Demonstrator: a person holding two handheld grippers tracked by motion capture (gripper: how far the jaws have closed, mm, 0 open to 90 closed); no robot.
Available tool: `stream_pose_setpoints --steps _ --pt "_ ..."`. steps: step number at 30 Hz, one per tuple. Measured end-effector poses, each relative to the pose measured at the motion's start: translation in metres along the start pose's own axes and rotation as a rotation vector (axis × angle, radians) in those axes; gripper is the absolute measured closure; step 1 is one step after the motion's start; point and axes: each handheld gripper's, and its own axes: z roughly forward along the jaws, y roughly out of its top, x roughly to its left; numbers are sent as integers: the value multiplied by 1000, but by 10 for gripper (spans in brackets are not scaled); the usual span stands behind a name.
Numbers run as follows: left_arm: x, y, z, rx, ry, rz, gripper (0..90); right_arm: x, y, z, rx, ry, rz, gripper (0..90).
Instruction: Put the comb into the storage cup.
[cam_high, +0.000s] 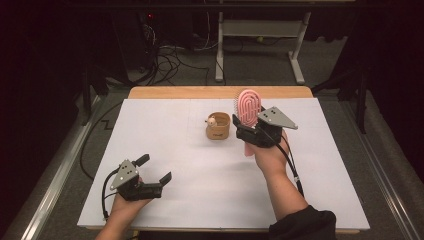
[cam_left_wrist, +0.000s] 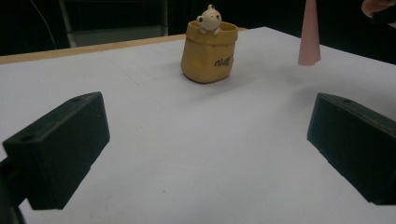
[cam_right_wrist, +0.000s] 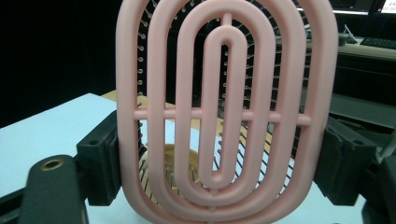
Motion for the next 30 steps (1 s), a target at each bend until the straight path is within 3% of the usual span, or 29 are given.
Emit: stream_pose_setpoints --steps 30 --pt "0 0 2 1 -16 4 0 3 17 14 -69 -11 -2 197"
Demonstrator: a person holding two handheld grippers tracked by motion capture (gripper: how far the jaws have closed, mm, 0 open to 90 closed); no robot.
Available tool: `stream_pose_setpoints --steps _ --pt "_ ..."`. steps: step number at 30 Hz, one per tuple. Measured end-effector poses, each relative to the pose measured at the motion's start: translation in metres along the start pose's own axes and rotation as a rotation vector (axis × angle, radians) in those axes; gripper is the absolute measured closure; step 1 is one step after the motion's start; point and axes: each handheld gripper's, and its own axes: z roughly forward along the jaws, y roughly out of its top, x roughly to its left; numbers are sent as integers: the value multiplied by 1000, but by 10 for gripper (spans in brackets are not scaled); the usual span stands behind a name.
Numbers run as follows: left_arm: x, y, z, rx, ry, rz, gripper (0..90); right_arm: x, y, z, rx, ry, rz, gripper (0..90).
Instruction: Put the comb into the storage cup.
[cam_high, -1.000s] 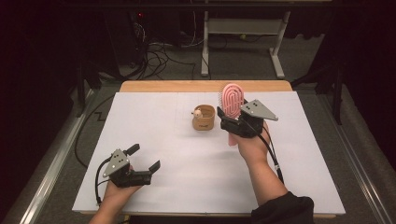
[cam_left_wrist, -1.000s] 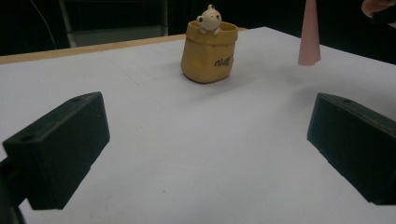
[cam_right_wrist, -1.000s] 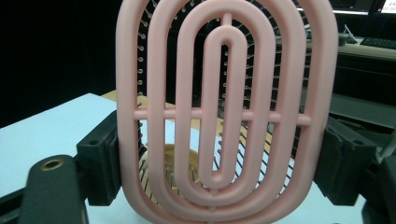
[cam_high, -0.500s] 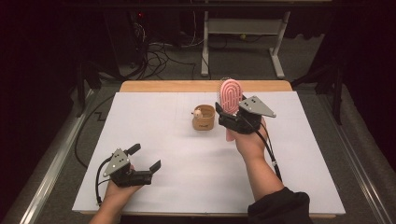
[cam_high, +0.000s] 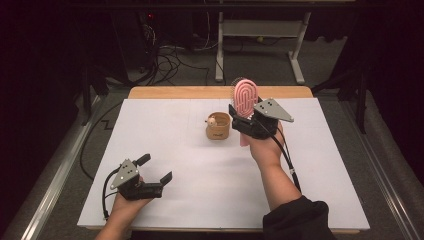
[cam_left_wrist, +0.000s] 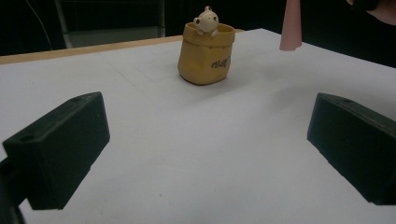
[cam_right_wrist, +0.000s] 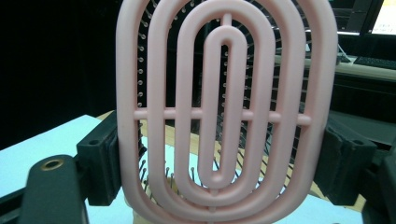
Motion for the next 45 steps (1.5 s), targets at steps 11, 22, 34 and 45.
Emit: stream_pose_setpoints --steps 11,22,34,45 --pt "-1 0 0 0 0 2 0 0 10 5 -20 -6 -7 197" --pt "0 0 0 -3 -3 -2 0 2 21 17 -38 -3 -10 197" --pt "-1 0 0 -1 -4 -2 0 5 27 33 -35 -4 -11 197" --pt "-1 -1 3 3 -7 -5 0 9 36 47 -47 -12 -3 197"
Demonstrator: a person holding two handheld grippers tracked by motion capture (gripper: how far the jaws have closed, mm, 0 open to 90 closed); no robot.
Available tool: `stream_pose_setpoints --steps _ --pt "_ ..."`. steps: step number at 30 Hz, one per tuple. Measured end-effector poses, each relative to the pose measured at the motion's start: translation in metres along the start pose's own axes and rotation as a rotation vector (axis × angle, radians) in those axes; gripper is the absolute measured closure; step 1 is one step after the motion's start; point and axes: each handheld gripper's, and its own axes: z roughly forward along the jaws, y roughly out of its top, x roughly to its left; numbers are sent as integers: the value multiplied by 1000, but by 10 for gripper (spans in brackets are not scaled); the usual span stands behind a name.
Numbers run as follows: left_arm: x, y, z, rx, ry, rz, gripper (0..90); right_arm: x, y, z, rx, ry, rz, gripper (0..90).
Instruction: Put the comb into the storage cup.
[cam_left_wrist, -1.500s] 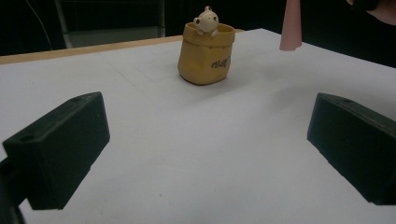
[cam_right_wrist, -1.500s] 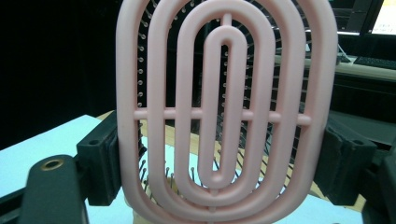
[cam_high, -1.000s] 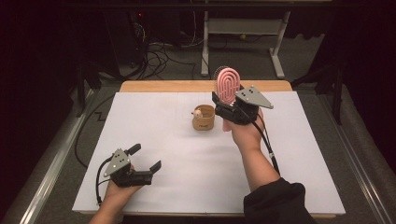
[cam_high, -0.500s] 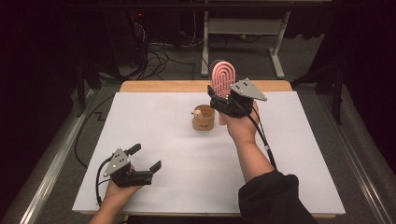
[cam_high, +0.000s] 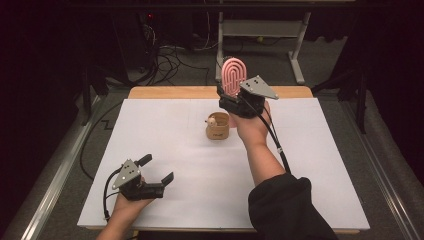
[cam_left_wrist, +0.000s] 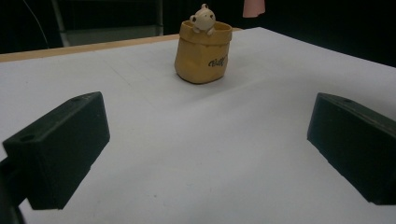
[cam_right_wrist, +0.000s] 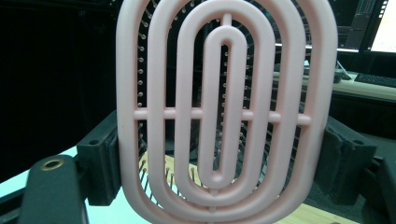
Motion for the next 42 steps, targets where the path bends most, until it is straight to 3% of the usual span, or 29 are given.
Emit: stream_pose_setpoints --steps 15,20,28,42 --pt "1 0 -1 -13 -4 -8 0 9 5 14 -2 -2 4 197" --pt "-1 0 -2 -11 -31 15 0 13 7 19 0 2 9 197" --pt "-1 0 -1 -17 -32 19 0 18 5 31 12 -6 8 197" --pt "-1 -1 -1 6 -24 26 0 9 -6 45 37 -33 43 197"
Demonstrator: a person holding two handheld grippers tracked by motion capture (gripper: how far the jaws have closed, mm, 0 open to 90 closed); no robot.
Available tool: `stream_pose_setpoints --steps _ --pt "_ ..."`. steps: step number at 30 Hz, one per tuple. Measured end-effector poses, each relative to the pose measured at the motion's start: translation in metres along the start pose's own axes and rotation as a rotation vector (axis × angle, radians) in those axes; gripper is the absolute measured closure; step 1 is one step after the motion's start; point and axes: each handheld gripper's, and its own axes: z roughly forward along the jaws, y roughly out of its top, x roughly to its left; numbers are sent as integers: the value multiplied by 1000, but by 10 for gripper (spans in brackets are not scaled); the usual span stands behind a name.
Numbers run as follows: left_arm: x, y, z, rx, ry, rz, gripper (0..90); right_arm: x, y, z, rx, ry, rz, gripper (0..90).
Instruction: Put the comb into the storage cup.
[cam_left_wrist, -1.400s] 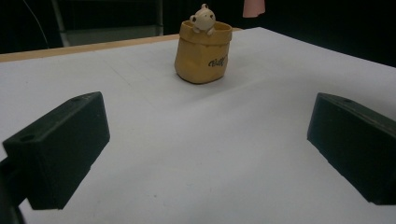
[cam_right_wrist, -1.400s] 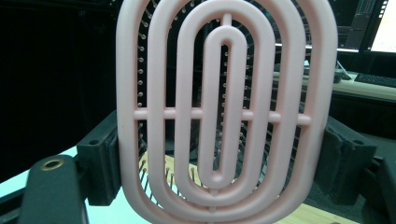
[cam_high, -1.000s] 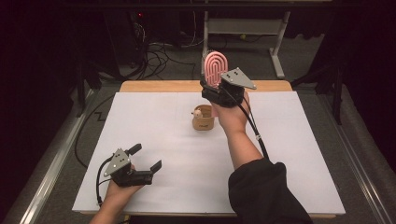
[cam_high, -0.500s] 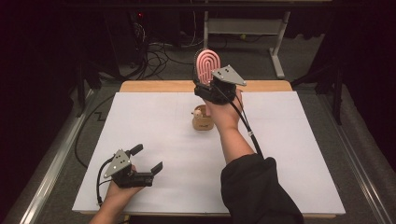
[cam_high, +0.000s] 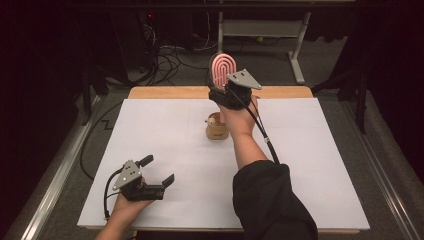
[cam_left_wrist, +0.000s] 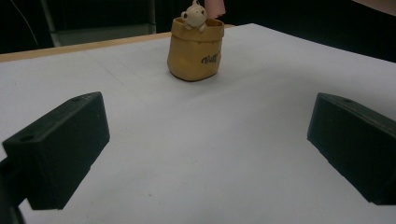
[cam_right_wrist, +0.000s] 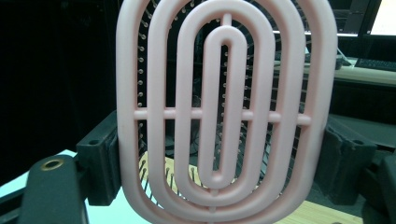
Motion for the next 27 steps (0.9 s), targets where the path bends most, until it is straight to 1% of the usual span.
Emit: stream_pose_setpoints --steps 3,4,7,10,11,14,15,19,22,27 --pt "0 0 0 0 1 -2 0 -1 -2 2 3 0 14 197" --pt "-1 0 -1 -1 2 -2 0 -1 -3 3 3 8 17 196" --pt "-2 1 -1 -4 1 1 0 1 -6 5 8 8 14 196" --pt "-2 0 -1 3 -1 4 0 2 -9 7 13 8 10 196" --pt "-2 0 -1 1 -2 -2 0 2 -9 7 13 8 10 196" --pt "-3 0 -1 1 -5 6 0 1 -10 8 14 5 12 196" --pt "-3 0 -1 4 -5 10 0 -1 -11 9 9 9 22 196" --pt "-3 0 0 4 -4 5 0 -3 -13 11 13 10 32 196" --pt "-3 0 0 0 0 -1 0 -3 -15 12 15 10 31 196" --pt "-3 0 0 1 -5 3 0 -4 -21 12 25 9 36 196"
